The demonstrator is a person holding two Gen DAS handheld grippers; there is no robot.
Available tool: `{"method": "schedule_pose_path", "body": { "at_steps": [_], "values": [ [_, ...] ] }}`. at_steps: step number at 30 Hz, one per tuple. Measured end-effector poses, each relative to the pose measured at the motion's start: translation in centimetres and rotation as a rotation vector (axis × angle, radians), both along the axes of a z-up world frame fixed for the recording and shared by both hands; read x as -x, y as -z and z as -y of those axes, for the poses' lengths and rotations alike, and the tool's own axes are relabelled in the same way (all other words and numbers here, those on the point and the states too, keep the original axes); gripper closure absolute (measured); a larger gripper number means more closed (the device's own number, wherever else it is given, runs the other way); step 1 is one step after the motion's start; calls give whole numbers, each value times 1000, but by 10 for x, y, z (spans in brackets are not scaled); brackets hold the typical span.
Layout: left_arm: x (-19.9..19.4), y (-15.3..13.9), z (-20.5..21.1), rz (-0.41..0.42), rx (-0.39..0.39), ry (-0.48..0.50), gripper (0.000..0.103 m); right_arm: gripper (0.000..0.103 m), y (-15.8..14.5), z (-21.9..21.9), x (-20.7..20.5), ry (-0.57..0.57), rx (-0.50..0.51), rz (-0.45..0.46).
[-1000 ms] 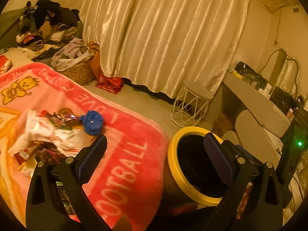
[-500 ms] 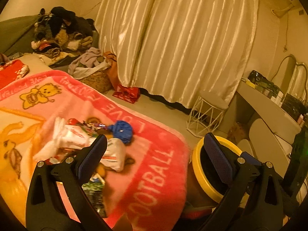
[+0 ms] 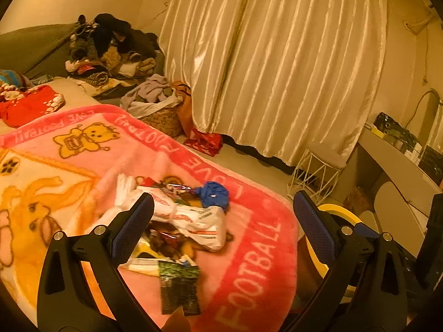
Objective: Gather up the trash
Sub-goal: 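Move both tools back to the trash pile on the blanket, then grasp the white mesh net with the left tool while the right tool grasps the white printed bag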
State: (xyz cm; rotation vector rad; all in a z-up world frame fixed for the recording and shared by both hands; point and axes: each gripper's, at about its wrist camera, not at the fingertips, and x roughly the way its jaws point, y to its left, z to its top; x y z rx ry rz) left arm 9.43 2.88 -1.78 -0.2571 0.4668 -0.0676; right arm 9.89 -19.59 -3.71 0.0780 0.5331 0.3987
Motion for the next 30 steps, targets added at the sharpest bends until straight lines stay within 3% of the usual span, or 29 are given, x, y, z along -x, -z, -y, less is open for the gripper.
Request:
{"method": "schedule_pose_path", "body": {
  "at_steps": [20,27,30],
  "values": [
    [7,25,-86,-62,51,-171,10,21,19,-79,-38,-170,89,-84],
    [6,45,-118,-129,71,-221,10,21,32,-106,-56,-190,138,-111],
    [3,57,-132,-162,116,-231,11,21,37,-112,-66,-194,140,-133]
  ]
}}
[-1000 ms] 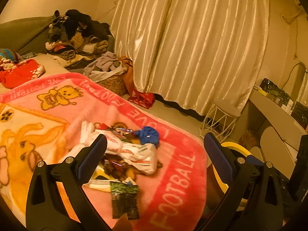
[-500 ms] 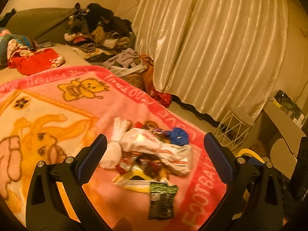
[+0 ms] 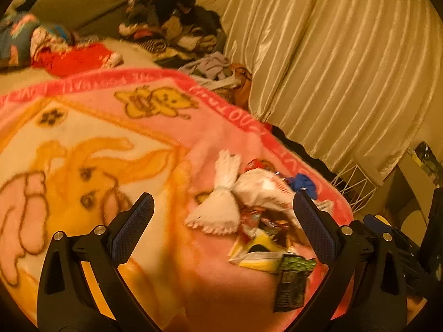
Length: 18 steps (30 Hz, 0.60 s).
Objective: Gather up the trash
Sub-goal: 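Grasp the white mesh net with the left tool while the right tool grasps the white printed bag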
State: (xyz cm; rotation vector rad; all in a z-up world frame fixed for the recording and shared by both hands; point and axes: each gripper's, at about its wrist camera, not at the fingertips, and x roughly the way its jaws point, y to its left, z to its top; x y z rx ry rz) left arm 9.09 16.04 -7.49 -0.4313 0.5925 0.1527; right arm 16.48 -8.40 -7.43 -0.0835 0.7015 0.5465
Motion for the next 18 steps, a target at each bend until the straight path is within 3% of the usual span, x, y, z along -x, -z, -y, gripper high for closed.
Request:
{"method": "schedule_pose_path", "body": {
  "at_steps": [1,3,13,14,16,18],
  "values": [
    [-1,5,-4,-12,25,-4,13,21,2,-2,-2,-1,2,-4],
    [-3,16,-13,-47,74,-22,27,21,6,-8,-8,-3,12,-14],
    [-17,48,-18,-131,194,24,43,21,28,-27,-36,-10,41,-75],
    [-19,50,-18,-135,202,29,45,26,29,-28,-37,-6,41,-79],
    [-21,53,-18,-134,222,35,51,45,31,-28,-39,-2,23,-94],
    [-23,55,-17,-136,221,39,67,74,32,-25,-38,-3,12,-110]
  ]
}}
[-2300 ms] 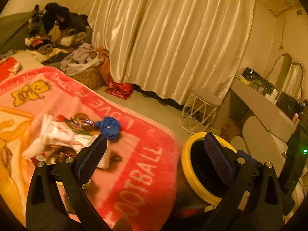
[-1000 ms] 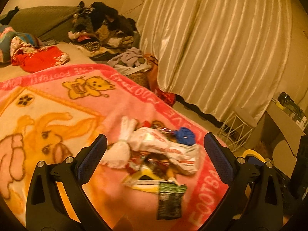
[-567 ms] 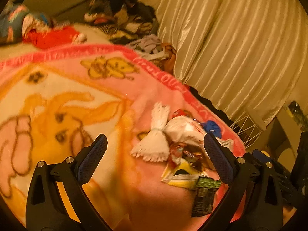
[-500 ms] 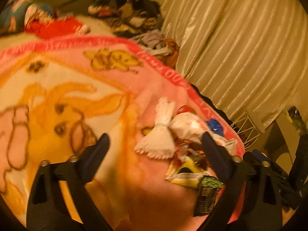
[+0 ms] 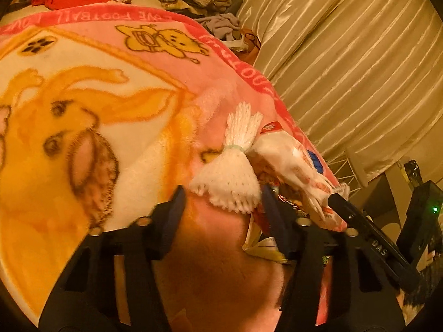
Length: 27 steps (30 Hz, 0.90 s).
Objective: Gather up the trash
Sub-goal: 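Grasp the white mesh net with the left tool while the right tool grasps the white printed bag, then carry the white mesh net and white printed bag in both tools over the bin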
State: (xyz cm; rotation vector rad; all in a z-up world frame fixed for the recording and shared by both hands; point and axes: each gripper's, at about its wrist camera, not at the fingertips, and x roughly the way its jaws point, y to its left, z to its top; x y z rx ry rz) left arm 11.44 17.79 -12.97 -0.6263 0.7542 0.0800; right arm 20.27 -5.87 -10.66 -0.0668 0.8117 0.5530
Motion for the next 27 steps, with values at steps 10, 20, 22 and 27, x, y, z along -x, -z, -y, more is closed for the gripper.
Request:
{"method": "schedule_pose_path", "body": {
  "at_steps": [10,20,22,27],
  "values": [
    [3,-6,1,23,-22,5,100,82,-18,21,26,34,-70,67],
    [19,-34,-7,116,-21,-15,101,85,-45,49,50,92,-145,150],
    [21,-39,-7,131,-24,-12,101,85,-52,53,53,106,-158,171],
    [25,-55,-3,169,-30,5,101,85,-65,63,60,122,-181,203]
  ]
}}
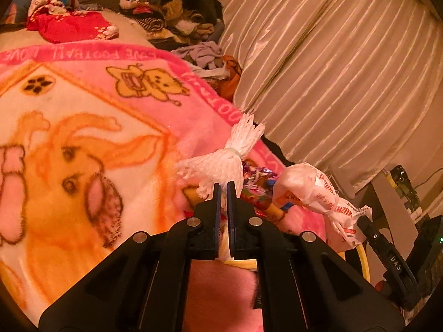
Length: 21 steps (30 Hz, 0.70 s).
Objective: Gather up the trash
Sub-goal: 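Carry the white mesh net and white printed bag in both tools over the bin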
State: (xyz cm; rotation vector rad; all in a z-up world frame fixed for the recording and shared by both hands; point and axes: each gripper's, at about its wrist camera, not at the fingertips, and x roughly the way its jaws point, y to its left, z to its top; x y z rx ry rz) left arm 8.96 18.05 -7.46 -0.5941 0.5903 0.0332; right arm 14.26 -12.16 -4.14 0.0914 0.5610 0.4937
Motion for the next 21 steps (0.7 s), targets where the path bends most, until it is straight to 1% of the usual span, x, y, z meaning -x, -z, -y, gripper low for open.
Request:
{"method": "schedule_pose_path", "body": {
  "at_steps": [9,21],
  "values": [
    [3,-19,16,42,-15,39,101,85,-10,17,10,17,-20,23],
    [3,-32,52,66,-60,113,101,85,-19,41,24,57,-50,41]
  ]
}}
